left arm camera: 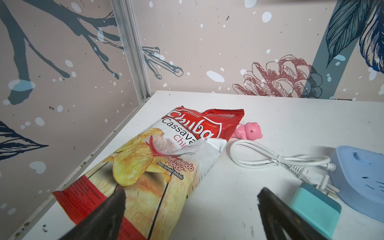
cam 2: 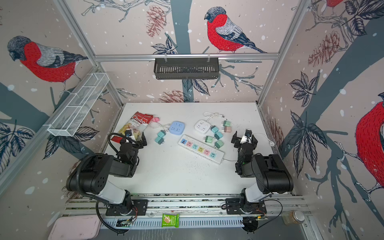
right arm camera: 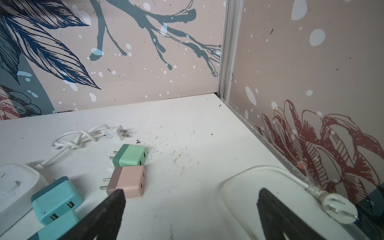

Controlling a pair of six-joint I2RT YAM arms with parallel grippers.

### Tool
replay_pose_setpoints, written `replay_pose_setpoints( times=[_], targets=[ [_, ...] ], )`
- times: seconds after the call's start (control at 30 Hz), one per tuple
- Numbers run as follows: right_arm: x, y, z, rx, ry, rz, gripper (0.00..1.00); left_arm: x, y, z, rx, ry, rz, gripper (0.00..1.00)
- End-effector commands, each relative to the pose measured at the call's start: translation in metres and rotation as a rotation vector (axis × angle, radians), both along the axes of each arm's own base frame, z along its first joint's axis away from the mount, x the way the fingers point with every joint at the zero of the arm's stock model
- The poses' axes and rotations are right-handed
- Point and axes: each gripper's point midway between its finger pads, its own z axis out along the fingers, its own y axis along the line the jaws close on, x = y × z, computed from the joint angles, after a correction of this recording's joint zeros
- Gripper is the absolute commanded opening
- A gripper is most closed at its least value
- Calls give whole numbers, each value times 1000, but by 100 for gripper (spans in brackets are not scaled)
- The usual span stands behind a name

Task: Insert the plug

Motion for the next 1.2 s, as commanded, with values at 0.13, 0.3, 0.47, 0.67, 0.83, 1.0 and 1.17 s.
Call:
replay_pose_setpoints(
  times=[0.13, 0.3, 0.47, 0.67, 0.83, 1.0, 1.17],
  targets=[
    [0, 1, 4, 5, -20, 3, 100, 0, 2, 7, -6, -30, 6, 98],
    [2, 1, 4, 8, -16, 6, 100, 0, 1, 7, -7, -28, 5, 98],
    [1, 1, 4, 9, -16, 7, 100, -1, 1, 8, -5, -33, 5, 98],
    [0, 1, 4, 8, -19, 7, 100, -1, 1, 8, -4, -32, 7, 99],
    [0, 1, 5, 9, -22, 7, 100, -1, 1, 8, -4, -35, 7, 98],
    [-3, 4, 8, -2, -38, 24, 100, -1, 1, 8, -4, -33, 6, 99],
    [-10, -2, 23, -7, -57, -36, 100, -1, 1, 9, -4, -37, 7, 99]
  ],
)
